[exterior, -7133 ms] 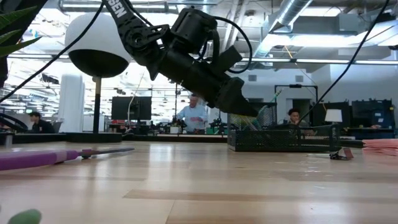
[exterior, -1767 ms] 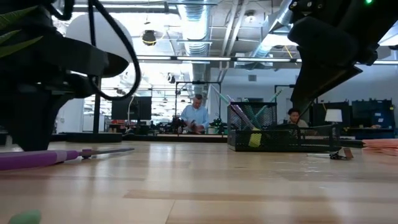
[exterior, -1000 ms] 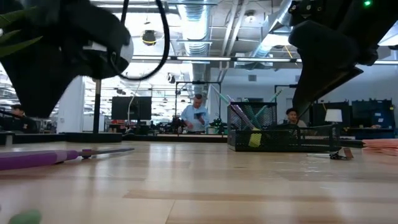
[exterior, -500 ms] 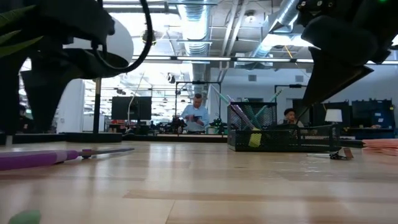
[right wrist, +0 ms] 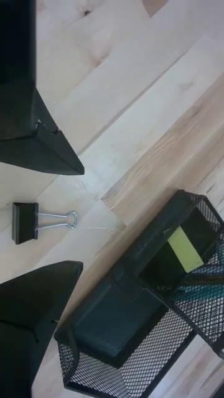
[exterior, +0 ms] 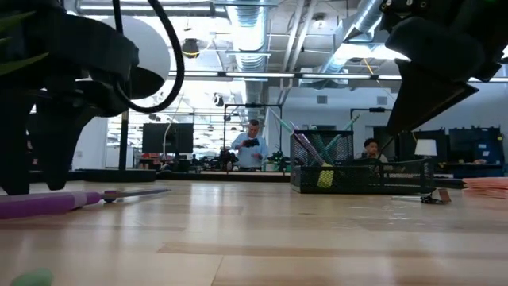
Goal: Pick and place office supplies into organizer
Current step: Put the violet scissors into the black desk organizer
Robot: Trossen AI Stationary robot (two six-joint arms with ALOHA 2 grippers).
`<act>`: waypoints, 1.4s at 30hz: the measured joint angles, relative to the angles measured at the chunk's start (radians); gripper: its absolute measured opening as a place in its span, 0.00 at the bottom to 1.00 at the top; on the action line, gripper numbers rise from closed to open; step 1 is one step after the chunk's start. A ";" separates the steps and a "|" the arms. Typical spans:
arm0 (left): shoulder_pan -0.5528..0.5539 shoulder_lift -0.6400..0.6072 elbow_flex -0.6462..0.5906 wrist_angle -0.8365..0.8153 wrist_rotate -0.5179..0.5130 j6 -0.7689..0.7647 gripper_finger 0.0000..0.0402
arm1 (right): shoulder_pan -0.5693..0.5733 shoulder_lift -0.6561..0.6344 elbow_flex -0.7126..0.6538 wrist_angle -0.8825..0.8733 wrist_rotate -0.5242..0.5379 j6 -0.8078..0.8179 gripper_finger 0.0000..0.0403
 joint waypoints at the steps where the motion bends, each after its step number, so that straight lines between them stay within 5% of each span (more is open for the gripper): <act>1: 0.000 0.000 -0.001 -0.002 0.000 0.000 0.35 | 0.000 0.000 0.000 0.000 0.000 0.000 0.58; 23: 0.087 -0.002 -0.051 -0.006 0.017 0.042 0.34 | -0.033 0.000 0.000 -0.008 0.000 -0.017 0.58; 33: 0.122 0.002 -0.033 -0.027 0.003 0.043 0.03 | -0.048 0.000 0.000 -0.012 0.000 -0.018 0.58; 42: 0.105 -0.058 0.067 -0.140 0.006 0.011 0.01 | -0.048 0.000 0.000 -0.011 0.000 -0.018 0.58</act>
